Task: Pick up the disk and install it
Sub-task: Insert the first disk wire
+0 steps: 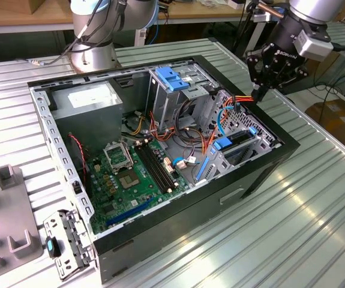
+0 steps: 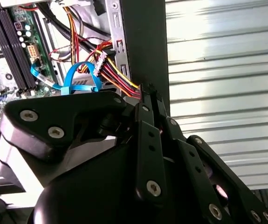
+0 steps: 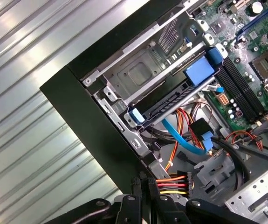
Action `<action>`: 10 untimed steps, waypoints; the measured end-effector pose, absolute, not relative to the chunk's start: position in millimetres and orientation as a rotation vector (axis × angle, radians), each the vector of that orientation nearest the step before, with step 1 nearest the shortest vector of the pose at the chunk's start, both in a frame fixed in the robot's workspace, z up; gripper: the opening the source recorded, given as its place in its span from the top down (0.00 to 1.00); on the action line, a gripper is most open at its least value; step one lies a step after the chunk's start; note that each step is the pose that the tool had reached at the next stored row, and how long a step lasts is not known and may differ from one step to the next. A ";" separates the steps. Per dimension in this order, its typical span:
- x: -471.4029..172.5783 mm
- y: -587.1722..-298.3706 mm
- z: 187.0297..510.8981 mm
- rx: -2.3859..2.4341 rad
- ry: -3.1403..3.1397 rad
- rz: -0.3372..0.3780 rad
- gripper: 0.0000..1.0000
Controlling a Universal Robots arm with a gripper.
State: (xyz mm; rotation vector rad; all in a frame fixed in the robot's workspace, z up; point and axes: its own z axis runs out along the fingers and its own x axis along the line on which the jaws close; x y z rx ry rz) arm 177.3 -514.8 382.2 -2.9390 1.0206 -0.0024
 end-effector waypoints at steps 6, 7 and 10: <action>176.4 -514.8 382.1 -2.932 1.040 -0.003 0.83; 174.3 -514.8 382.1 -2.931 1.044 -0.003 0.83; 172.3 -514.9 381.9 -2.920 1.074 -0.003 0.83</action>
